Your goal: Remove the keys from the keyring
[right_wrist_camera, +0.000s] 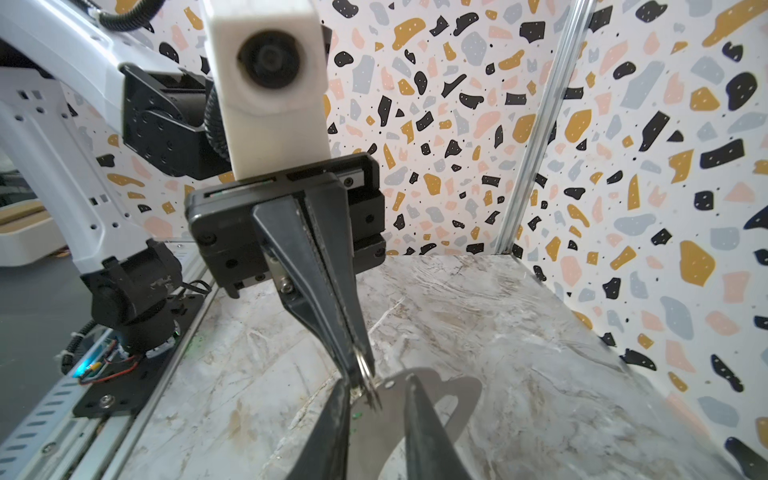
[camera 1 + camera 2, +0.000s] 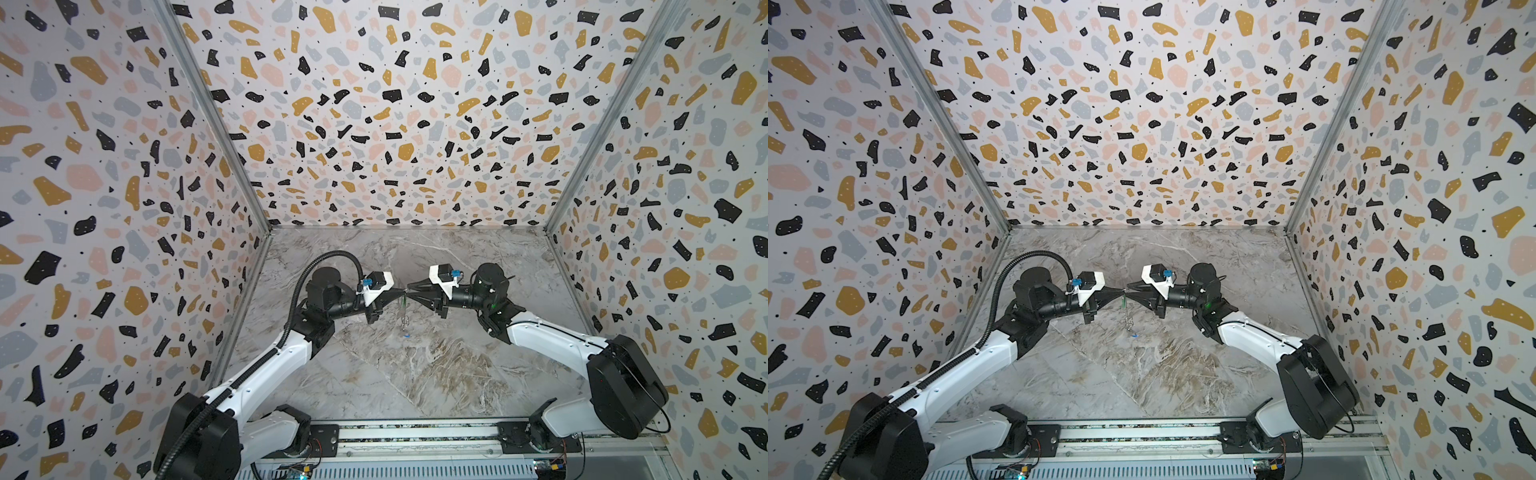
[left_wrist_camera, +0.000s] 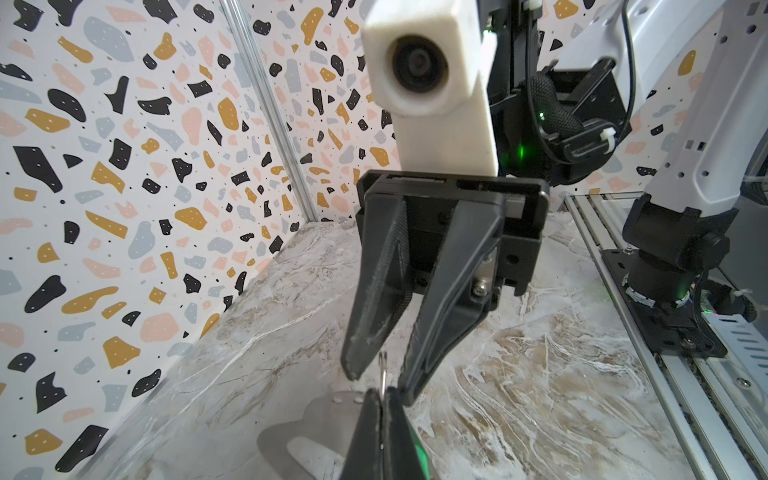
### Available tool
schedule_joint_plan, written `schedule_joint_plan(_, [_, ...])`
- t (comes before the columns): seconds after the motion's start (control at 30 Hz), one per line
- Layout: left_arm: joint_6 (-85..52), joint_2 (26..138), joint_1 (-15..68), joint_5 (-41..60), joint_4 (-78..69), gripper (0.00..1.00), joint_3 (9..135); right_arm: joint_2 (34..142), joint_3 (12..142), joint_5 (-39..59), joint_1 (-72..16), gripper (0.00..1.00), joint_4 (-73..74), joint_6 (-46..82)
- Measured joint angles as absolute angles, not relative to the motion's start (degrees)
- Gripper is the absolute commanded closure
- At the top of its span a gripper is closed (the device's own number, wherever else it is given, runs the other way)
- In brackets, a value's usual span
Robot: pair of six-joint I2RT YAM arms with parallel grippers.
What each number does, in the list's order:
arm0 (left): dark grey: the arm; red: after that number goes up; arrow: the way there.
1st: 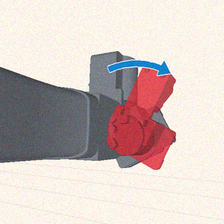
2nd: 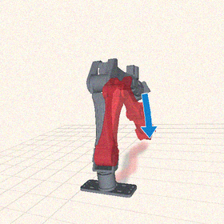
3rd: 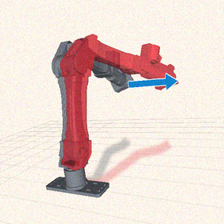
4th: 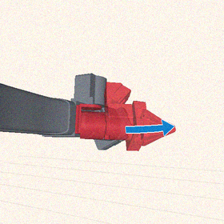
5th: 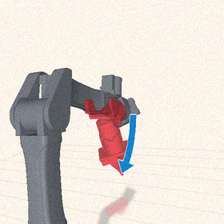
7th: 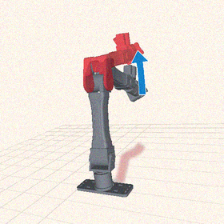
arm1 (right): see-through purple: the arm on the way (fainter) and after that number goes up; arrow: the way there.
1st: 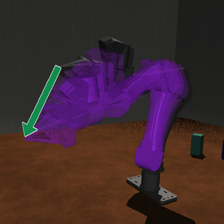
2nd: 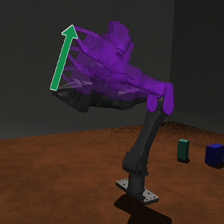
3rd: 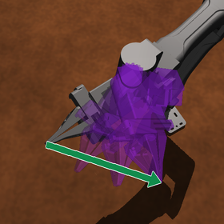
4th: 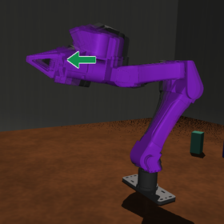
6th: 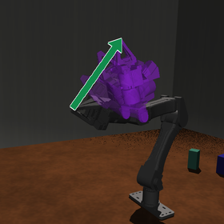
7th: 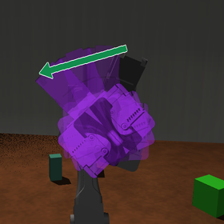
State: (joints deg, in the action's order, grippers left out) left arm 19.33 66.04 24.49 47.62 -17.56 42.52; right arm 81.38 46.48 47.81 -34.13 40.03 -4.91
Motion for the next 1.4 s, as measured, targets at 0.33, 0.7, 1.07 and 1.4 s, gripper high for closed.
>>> schedule_joint_plan(0.33, [27.7,67.9,25.1,44.2,-2.0,1.00,50.6,73.1,46.6,39.1,-30.7,0.70,24.9,-20.0])
schedule_joint_plan(0.7, [33.1,71.7,28.9,37.8,10.3,1.00,57.3,75.7,51.2,39.9,-35.4,0.75,14.4,-27.3])
schedule_joint_plan(1.07, [34.6,72.6,30.6,34.5,15.1,1.00,59.1,77.0,51.2,40.7,-35.5,0.78,14.3,-27.3])
schedule_joint_plan(1.4, [35.5,73.1,31.3,33.8,16.3,1.00,60.0,77.0,51.1,40.8,-35.5,0.85,14.5,-27.2])
